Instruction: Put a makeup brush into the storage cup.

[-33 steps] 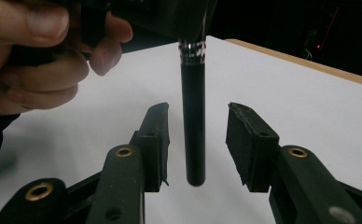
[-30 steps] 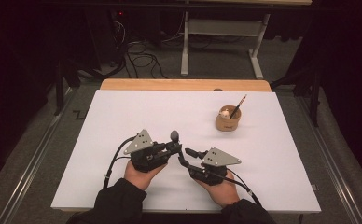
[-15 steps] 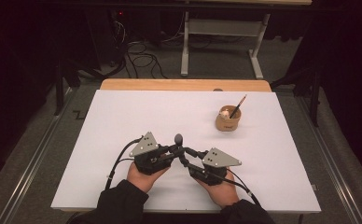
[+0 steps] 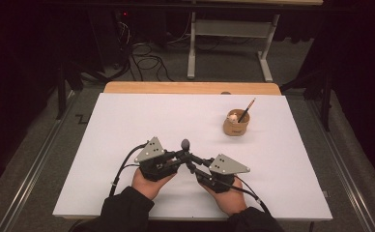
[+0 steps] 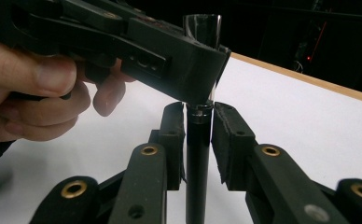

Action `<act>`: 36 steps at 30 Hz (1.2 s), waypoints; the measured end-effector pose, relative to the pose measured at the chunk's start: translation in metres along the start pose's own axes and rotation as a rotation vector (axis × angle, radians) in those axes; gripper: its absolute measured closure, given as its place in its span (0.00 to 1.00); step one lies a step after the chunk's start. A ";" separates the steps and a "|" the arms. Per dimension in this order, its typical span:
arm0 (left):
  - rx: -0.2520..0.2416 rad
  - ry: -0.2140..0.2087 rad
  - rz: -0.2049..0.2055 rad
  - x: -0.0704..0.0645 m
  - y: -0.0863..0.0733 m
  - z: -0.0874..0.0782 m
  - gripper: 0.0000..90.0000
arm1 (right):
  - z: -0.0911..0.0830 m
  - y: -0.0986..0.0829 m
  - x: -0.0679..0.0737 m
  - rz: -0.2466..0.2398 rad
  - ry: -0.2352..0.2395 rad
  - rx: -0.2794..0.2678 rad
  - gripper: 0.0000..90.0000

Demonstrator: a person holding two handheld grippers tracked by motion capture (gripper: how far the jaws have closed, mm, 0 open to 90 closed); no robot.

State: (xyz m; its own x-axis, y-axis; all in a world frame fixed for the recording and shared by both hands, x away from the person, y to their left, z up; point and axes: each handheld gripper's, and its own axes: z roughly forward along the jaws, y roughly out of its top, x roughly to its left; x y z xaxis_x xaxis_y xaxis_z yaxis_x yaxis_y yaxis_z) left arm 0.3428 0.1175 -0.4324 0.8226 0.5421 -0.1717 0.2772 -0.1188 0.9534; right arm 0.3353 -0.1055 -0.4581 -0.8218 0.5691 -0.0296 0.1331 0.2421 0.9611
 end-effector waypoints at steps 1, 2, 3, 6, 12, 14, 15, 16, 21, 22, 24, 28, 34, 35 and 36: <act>0.000 0.000 0.000 0.000 0.000 0.000 0.87 | 0.000 0.000 0.000 0.000 0.001 0.000 0.85; 0.000 0.000 -0.001 0.000 0.000 0.000 0.87 | 0.000 0.000 0.000 0.000 0.001 -0.001 0.86; 0.001 -0.001 -0.001 0.000 0.000 0.000 0.87 | -0.001 0.000 0.000 0.000 0.000 -0.002 0.86; -0.001 -0.001 -0.002 0.000 0.000 0.000 0.87 | -0.001 0.000 0.000 0.000 -0.003 -0.003 0.88; -0.003 0.000 -0.005 0.000 0.000 0.000 0.87 | -0.001 0.001 0.001 -0.004 -0.006 -0.003 0.89; -0.003 0.000 -0.005 0.000 0.000 0.000 0.87 | -0.001 0.001 0.001 -0.003 -0.006 -0.003 0.89; -0.002 0.000 -0.005 0.000 0.000 0.000 0.86 | -0.001 0.001 0.001 -0.003 -0.007 -0.003 0.89; -0.003 0.001 -0.006 0.000 0.000 0.000 0.86 | -0.001 0.001 0.001 -0.003 -0.008 -0.002 0.89; -0.006 0.007 -0.016 0.001 0.001 0.000 0.81 | -0.001 0.001 0.001 0.000 -0.012 -0.004 0.89; -0.009 0.006 -0.021 0.002 0.001 -0.001 0.80 | -0.002 0.001 0.001 0.000 -0.014 -0.003 0.89; -0.021 0.004 -0.028 0.003 0.002 -0.003 0.76 | -0.002 0.001 0.000 0.004 -0.019 -0.002 0.89; -0.030 0.012 -0.030 0.005 0.003 -0.006 0.71 | -0.002 0.001 -0.002 0.007 -0.031 0.003 0.89; -0.035 0.031 -0.018 0.007 0.004 -0.010 0.66 | -0.005 0.001 -0.007 0.015 -0.048 0.005 0.89; -0.035 0.036 -0.014 0.007 0.004 -0.011 0.65 | -0.005 0.001 -0.008 0.016 -0.053 0.004 0.89; -0.035 0.041 -0.011 0.008 0.005 -0.012 0.64 | -0.006 0.001 -0.009 0.015 -0.055 0.004 0.89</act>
State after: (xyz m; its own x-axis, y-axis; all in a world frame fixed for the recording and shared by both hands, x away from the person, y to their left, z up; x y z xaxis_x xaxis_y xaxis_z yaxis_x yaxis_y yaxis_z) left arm 0.3446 0.1310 -0.4265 0.7986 0.5767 -0.1723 0.2677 -0.0839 0.9598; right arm 0.3394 -0.1148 -0.4556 -0.7882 0.6146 -0.0307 0.1471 0.2366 0.9604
